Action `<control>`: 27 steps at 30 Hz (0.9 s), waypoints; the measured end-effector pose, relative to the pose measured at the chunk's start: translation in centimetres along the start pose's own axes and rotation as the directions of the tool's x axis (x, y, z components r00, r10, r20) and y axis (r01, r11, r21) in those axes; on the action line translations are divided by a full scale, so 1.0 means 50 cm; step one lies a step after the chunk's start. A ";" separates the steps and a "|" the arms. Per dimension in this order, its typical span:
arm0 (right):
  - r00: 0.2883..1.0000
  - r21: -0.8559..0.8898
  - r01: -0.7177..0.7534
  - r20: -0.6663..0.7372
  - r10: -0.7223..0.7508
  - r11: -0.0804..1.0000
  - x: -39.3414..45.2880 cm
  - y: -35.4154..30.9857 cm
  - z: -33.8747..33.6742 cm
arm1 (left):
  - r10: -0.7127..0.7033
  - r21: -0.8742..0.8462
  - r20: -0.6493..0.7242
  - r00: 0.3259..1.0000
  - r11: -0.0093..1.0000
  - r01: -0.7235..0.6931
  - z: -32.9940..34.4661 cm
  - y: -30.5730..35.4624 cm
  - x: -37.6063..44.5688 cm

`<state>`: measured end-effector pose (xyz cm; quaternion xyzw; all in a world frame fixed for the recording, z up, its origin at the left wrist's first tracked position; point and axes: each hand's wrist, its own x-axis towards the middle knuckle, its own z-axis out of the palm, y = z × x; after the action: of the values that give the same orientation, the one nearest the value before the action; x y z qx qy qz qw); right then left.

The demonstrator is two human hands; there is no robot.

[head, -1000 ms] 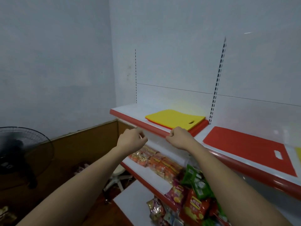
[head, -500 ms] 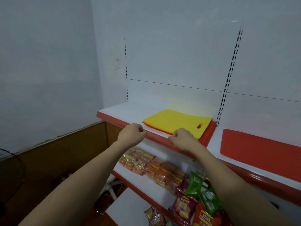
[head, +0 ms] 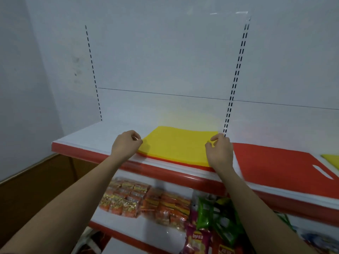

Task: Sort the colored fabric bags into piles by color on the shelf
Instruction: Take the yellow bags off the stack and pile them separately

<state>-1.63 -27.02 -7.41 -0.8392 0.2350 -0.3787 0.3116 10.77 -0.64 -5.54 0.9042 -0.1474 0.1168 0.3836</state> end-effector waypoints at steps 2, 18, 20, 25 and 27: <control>0.994 -0.024 -0.107 -0.034 0.106 0.994 0.001 0.006 0.015 | -0.006 -0.001 0.045 0.999 1.000 0.006 0.028 -0.016 0.033; 0.967 0.080 -0.167 -0.182 0.179 0.983 -0.036 0.050 0.041 | 0.053 0.092 0.078 0.996 0.994 -0.061 0.121 -0.071 0.087; 0.965 0.047 -0.159 -0.202 0.165 0.986 -0.036 0.055 0.042 | 0.070 0.118 0.086 0.994 0.990 -0.080 0.123 -0.069 0.087; 0.957 -0.017 -0.177 -0.235 0.168 0.984 -0.035 0.061 0.046 | 0.069 0.122 0.118 0.991 0.989 -0.084 0.124 -0.069 0.091; 0.957 -0.010 -0.182 -0.231 0.175 0.983 -0.032 0.070 0.048 | 0.050 0.085 0.132 0.990 0.994 -0.062 0.123 -0.071 0.095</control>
<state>-1.26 -27.60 -11.90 -0.7701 0.3501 -0.4395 0.3020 17.04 -3.60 -10.50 0.9216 -0.1919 0.0749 0.3289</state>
